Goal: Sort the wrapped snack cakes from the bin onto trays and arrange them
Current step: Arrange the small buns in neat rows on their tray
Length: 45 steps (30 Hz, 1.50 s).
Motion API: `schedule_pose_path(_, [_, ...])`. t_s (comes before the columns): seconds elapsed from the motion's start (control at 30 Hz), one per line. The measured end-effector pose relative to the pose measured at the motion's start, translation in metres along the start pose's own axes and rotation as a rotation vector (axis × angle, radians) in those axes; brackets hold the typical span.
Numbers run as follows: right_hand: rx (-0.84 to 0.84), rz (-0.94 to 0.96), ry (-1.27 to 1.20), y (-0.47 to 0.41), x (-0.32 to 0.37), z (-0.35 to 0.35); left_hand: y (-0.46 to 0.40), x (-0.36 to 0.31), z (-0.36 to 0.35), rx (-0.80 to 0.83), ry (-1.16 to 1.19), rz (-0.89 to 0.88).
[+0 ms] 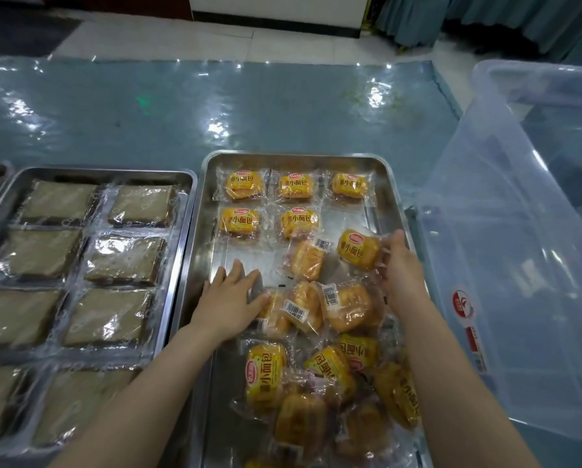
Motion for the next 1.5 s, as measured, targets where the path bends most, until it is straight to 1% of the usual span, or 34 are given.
schedule_pose_path(0.07, [0.01, 0.06, 0.092, 0.004, 0.003, -0.001, 0.0, 0.0, 0.001, 0.009, 0.001, 0.005])
schedule_pose_path(0.13, [-0.008, 0.116, 0.101, 0.006, 0.007, 0.0, 0.0, -0.001, 0.004, 0.026, -0.003, 0.011])
schedule_pose_path(0.23, [0.005, 0.129, 0.144, 0.005, 0.01, 0.001, -0.003, -0.005, 0.015, 0.037, -0.002, 0.01])
schedule_pose_path(0.27, [0.021, 0.13, 0.171, 0.004, 0.01, 0.002, -0.004, -0.008, 0.019, 0.014, 0.015, 0.016])
schedule_pose_path(0.33, [0.031, 0.145, 0.208, 0.0, 0.008, 0.005, -0.005, -0.016, 0.025, -0.083, 0.066, 0.027])
schedule_pose_path(0.4, [-0.002, 0.162, 0.209, -0.005, 0.009, 0.007, -0.006, -0.027, 0.03, -0.179, 0.122, -0.021])
schedule_pose_path(0.43, [-0.018, 0.17, 0.228, -0.007, 0.011, 0.008, -0.007, -0.033, 0.031, -0.197, 0.175, -0.056])
schedule_pose_path(0.5, [0.01, 0.159, 0.266, -0.014, 0.015, 0.009, -0.012, -0.044, 0.033, -0.149, 0.344, -0.063])
schedule_pose_path(0.57, [0.067, 0.14, 0.271, -0.018, 0.016, 0.009, -0.02, -0.051, 0.034, -0.085, 0.491, -0.003])
schedule_pose_path(0.67, [0.092, 0.204, 0.357, -0.018, 0.015, 0.006, -0.032, -0.055, 0.034, -0.052, 0.547, 0.064])
schedule_pose_path(0.77, [-0.001, 0.392, 0.479, -0.013, 0.017, 0.0, -0.04, -0.056, 0.032, -0.021, 0.677, 0.079])
schedule_pose_path(0.87, [-0.19, 0.584, 0.784, -0.009, 0.017, 0.001, -0.04, -0.055, 0.034, -0.012, 0.801, 0.067])
schedule_pose_path(0.9, [-0.24, 0.621, 0.845, -0.009, 0.016, 0.002, -0.04, -0.054, 0.036, -0.026, 0.804, 0.062])
schedule_pose_path(0.93, [-0.244, 0.616, 0.853, -0.009, 0.015, 0.003, -0.04, -0.051, 0.039, -0.048, 0.793, 0.058])
schedule_pose_path(1.0, [-0.141, 0.525, 0.808, -0.01, 0.012, -0.002, -0.041, -0.045, 0.047, -0.096, 0.762, 0.051])
schedule_pose_path(1.03, [-0.08, 0.481, 0.821, -0.012, 0.01, -0.005, -0.042, -0.042, 0.051, -0.116, 0.752, 0.043])
schedule_pose_path(1.1, [-0.016, 0.446, 0.908, -0.014, 0.008, -0.012, -0.043, -0.036, 0.06, -0.136, 0.741, 0.014])
schedule_pose_path(1.27, [0.04, 0.471, 0.918, -0.031, 0.012, -0.026, -0.04, -0.026, 0.074, -0.18, 0.779, -0.026])
schedule_pose_path(1.37, [0.046, 0.449, 1.062, -0.045, 0.019, -0.033, -0.036, -0.024, 0.075, -0.207, 0.777, -0.039])
schedule_pose_path(1.43, [0.065, 0.52, 1.179, -0.051, 0.02, -0.036, -0.033, -0.023, 0.073, -0.216, 0.772, -0.043])
schedule_pose_path(1.5, [0.139, 0.591, 1.236, -0.052, 0.016, -0.037, -0.031, -0.022, 0.072, -0.216, 0.795, -0.038])
Point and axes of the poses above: each hand's wrist, its own y-axis away from the middle knuckle, its own z-axis out of the back of the hand, x = y × z, the point moved 1 cm from there along -y, towards the middle knuckle, and after that the axes turned 2 degrees about x, right-handed, at the moved point
